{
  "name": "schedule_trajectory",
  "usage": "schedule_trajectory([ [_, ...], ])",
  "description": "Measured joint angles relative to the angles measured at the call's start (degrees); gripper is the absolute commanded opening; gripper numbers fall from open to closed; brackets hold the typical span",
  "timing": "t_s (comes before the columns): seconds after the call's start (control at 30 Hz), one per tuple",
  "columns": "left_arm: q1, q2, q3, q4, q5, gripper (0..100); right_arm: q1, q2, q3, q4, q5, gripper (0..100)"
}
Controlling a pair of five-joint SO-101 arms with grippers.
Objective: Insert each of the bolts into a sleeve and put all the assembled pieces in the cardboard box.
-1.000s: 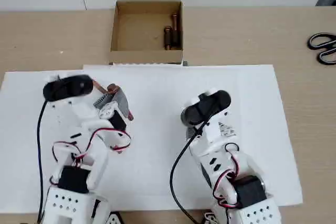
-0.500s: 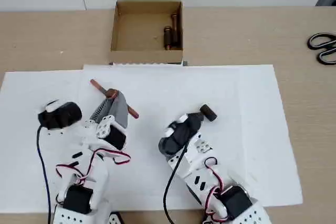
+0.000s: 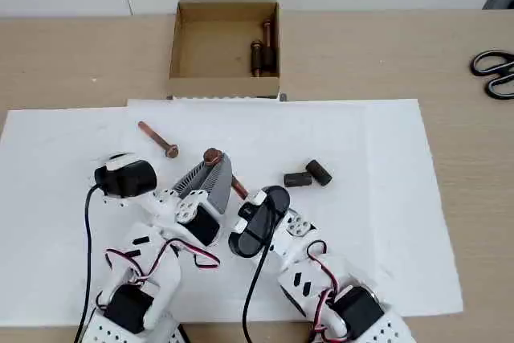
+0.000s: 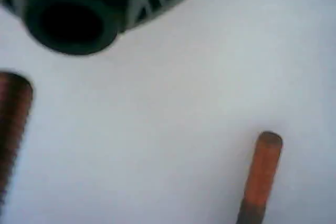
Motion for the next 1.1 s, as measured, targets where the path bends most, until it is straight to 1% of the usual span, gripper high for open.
schedule_trajectory([
  [0.2,-0.1,-0.1,-0.2,6.3,0.0,0,0.1,0.0,0.3,-0.2,0.1,0.2],
  [0.27,-0.1,-0.1,-0.5,7.2,0.0,0,0.0,0.1,0.4,-0.2,0.1,0.2],
  [0.57,-0.1,-0.3,-0.6,7.5,0.0,0,0.0,0.1,0.4,-0.2,0.1,0.2],
  [0.77,3.4,-0.4,-0.6,7.6,-0.4,0,0.0,0.0,1.1,-0.9,0.1,0.2],
  [0.97,3.8,-0.4,-0.6,7.8,-0.2,0,0.0,0.0,1.1,-1.6,0.1,0.2],
  [1.1,3.8,-0.4,-0.7,9.4,-0.2,0,0.0,0.0,1.1,-1.6,0.1,0.2],
])
